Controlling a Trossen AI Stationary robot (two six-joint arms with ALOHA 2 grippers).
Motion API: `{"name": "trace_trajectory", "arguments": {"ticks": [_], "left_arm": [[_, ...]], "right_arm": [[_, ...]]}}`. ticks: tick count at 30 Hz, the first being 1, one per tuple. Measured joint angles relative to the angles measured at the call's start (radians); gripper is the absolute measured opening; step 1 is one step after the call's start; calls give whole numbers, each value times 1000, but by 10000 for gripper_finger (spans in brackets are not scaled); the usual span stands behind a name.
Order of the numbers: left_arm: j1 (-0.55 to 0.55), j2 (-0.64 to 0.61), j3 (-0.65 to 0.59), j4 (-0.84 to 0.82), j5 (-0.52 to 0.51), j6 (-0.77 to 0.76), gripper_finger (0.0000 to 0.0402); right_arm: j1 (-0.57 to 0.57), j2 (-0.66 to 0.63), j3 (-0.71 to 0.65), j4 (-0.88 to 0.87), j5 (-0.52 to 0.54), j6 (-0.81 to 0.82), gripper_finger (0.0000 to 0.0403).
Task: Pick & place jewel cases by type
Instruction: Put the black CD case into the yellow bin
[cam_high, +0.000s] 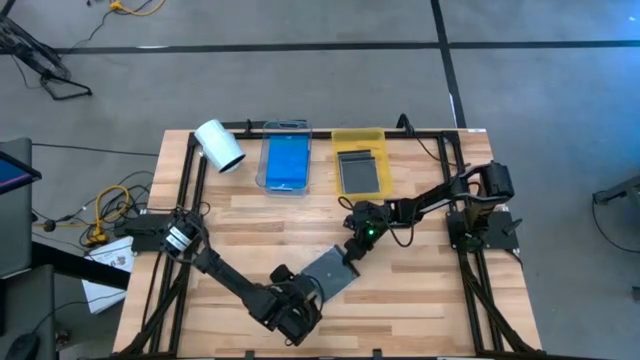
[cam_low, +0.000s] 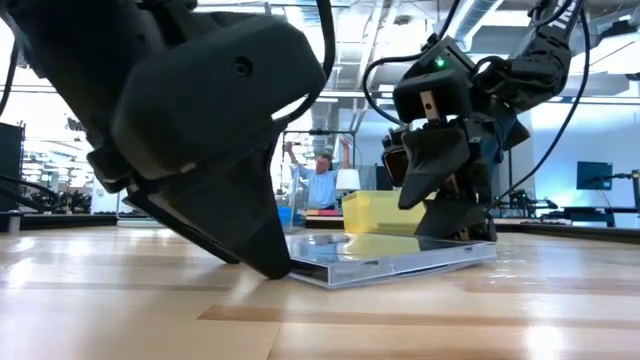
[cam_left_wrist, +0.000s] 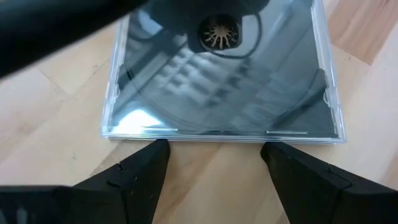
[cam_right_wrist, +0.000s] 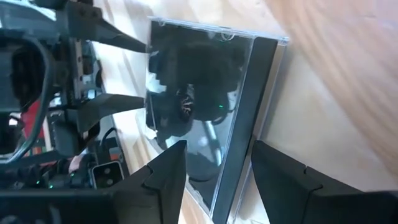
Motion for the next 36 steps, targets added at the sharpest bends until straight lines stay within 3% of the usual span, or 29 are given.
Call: {"name": "trace_trajectory", "arguments": {"ticks": [14,20,28,36], "left_arm": [[-17,1,0,-11,-16,-22,265],[-22,2,0,-20,-18,-47,265],[-14,2,0,-2,-16,-34,265],[-9,2,0,-4,-25,180,265]], "right_arm": [[0,3,-4,45,-132,-47,169],[17,-11,-16,-185,-71,-106,165],[89,-16,-16,-207,50,-37,163],[118,-90,-55,-247,142,50,163]]}}
